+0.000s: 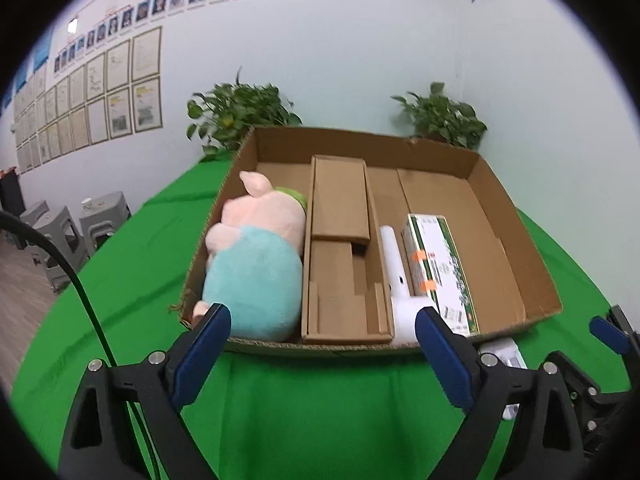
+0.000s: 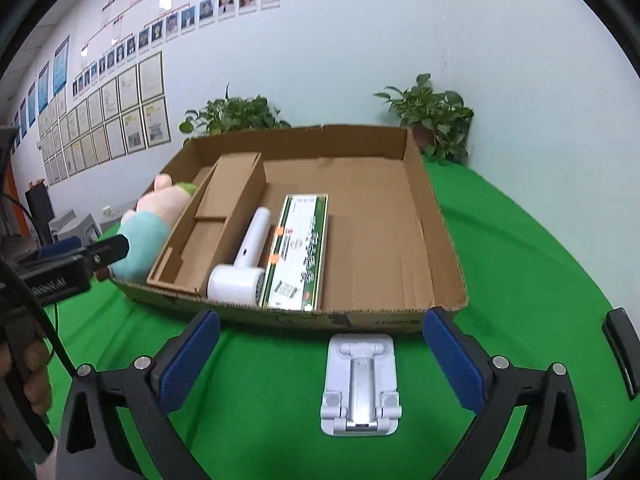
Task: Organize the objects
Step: 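Withdraw the right gripper and move it to the white phone stand, then grasp the white folding phone stand with the right gripper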
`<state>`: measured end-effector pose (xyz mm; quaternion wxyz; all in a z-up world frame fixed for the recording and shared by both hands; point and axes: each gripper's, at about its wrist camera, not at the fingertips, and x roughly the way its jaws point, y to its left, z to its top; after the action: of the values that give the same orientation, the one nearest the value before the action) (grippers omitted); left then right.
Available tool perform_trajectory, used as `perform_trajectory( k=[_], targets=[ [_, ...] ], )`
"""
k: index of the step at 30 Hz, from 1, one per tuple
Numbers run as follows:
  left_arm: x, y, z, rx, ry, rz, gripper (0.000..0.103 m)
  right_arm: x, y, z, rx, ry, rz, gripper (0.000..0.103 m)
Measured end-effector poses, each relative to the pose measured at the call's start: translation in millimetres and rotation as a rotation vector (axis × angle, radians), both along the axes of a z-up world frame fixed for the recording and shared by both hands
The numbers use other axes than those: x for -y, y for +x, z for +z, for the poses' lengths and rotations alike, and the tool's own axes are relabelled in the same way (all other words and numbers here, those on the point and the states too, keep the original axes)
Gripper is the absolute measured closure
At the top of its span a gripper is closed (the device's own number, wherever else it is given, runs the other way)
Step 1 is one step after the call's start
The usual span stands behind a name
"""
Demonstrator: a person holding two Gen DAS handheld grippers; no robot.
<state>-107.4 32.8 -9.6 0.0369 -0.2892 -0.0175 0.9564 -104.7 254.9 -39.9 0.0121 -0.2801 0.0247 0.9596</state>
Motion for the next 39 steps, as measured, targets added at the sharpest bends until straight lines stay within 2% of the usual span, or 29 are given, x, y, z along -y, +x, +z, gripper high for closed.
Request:
perform_trajectory(
  k=[5, 6, 9, 12, 15, 18, 20, 22, 24, 28, 32, 35, 36, 37, 38, 39],
  targets=[
    [-0.3, 0.1, -8.2, 0.029, -0.008, -0.033, 0.009, -8.4, -3.4, -16.0, 0.059, -0.036, 0.015, 0.0],
    [-1.7, -1.1, -12.6, 0.054, 0.001, -0.057, 0.009, -10.3, -4.3, -23.1, 0.092, -0.043, 0.02, 0.0],
    [-11.8, -4.2, -35.9, 0.179, 0.019, -0.169, 0.009, -13.2, -10.7, -61.7, 0.291, -0.053, 0.026, 0.001],
    [-23.6, -2.3, -61.2, 0.276, 0.021, -0.232, 0.009, -20.8, -7.5, -86.6, 0.373, -0.046, -0.014, 0.001],
    [-29.7, -1.1, -71.2, 0.304, 0.055, -0.253, 0.009, -29.3, -9.2, -89.3, 0.375, -0.059, -0.042, 0.001],
    [-35.0, 0.5, -74.9, 0.307, 0.037, -0.259, 0.009, -29.8, -16.6, -87.7, 0.354, -0.033, -0.02, 0.003],
    [-34.9, -0.5, -74.7, 0.303, 0.023, -0.258, 0.009, -28.8, -23.2, -89.6, 0.363, -0.025, -0.006, 0.009],
    [-31.4, -2.1, -74.6, 0.305, 0.028, -0.247, 0.009, -26.2, -32.0, -90.7, 0.388, -0.001, 0.005, 0.028],
    [-25.3, -0.7, -72.9, 0.301, 0.033, -0.233, 0.009, -26.1, -35.4, -96.3, 0.414, 0.009, 0.007, 0.037],
    [-13.4, -0.8, -70.2, 0.293, 0.038, -0.209, 0.009, -23.4, -31.8, -95.9, 0.414, 0.005, 0.013, 0.038],
    [-5.2, -4.0, -69.6, 0.333, 0.12, -0.264, 0.009, -7.8, -15.1, -91.9, 0.425, -0.038, 0.104, 0.038],
    [-5.4, -7.6, -70.4, 0.368, 0.222, -0.329, 0.009, 8.1, 0.1, -86.6, 0.409, -0.054, 0.184, 0.037],
    [-7.8, -9.9, -71.4, 0.38, 0.254, -0.354, 0.009, 10.8, 5.4, -85.0, 0.395, -0.062, 0.202, 0.033],
    [-11.1, -12.1, -72.8, 0.394, 0.277, -0.371, 0.009, 13.0, 8.0, -82.4, 0.377, -0.059, 0.209, 0.014],
    [-14.7, -14.3, -74.5, 0.407, 0.293, -0.382, 0.009, 14.4, 9.8, -80.2, 0.363, -0.047, 0.207, 0.003],
    [-19.3, -16.8, -76.7, 0.419, 0.31, -0.394, 0.009, 14.8, 12.6, -77.4, 0.341, -0.03, 0.204, 0.0]
  ],
)
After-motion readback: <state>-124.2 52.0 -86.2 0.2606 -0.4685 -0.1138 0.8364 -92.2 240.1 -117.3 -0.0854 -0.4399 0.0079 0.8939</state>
